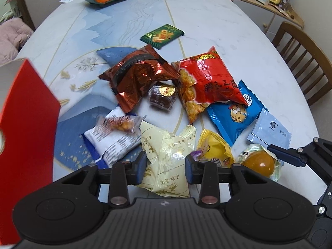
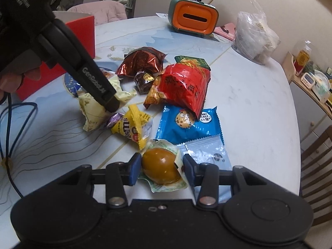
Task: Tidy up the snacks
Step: 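Drop the yellow bag into the white box with the left tool while the right drops the egg, then withdraw both open tools from the box back toward the snack pile, then grasp the clear orange-snack packet with the left tool while the right grasps the M&M's packet, then drop the clear packet into the box with the left tool while the right drops the M&M's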
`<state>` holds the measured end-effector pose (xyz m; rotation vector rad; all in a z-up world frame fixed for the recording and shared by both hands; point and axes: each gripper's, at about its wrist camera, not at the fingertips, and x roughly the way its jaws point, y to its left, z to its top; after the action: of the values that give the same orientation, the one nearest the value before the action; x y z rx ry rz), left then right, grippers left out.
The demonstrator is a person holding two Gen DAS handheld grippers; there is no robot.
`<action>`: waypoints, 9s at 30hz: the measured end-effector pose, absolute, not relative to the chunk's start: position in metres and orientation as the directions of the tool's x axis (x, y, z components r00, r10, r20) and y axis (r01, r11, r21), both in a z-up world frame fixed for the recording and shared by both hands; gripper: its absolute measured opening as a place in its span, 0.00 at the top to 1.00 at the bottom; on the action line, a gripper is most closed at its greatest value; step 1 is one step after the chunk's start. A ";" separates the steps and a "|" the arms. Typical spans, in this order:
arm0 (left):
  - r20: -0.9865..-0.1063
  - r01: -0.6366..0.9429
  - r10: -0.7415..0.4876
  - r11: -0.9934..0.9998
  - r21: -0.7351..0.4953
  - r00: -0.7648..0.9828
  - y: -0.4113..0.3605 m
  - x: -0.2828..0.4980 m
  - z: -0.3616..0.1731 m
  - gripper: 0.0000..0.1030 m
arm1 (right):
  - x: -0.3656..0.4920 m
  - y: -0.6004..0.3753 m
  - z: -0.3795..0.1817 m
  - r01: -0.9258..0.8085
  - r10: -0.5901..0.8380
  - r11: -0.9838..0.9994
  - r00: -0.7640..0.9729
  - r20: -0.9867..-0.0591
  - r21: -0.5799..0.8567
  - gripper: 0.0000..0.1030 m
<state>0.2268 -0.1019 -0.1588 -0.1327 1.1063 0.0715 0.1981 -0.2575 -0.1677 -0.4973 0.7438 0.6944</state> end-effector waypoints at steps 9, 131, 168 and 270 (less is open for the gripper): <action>-0.875 -0.176 -0.007 0.979 -0.106 0.484 -0.096 0.186 -0.128 0.65 | 0.175 -0.271 -0.142 -0.713 0.419 0.687 0.544 -0.728 -0.138 0.58; -0.736 -0.119 -0.001 0.987 -0.110 0.677 0.089 0.071 -0.029 0.26 | 0.106 -0.087 -0.025 -0.694 0.580 0.715 0.525 -0.623 0.081 0.01; -0.826 -0.328 0.086 0.937 -0.124 0.558 -0.054 0.196 -0.120 0.11 | 0.204 -0.235 -0.138 -0.716 0.480 0.698 0.481 -0.734 -0.012 0.14; -0.822 -0.432 0.083 0.878 -0.208 0.563 0.200 0.062 -0.049 0.83 | 0.124 0.006 -0.051 -0.809 0.651 0.578 0.381 -0.657 0.103 0.69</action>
<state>0.0617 0.1998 -0.0494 -0.4138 0.9285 0.3134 0.1243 0.0060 -0.0512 -0.2517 0.7135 0.9440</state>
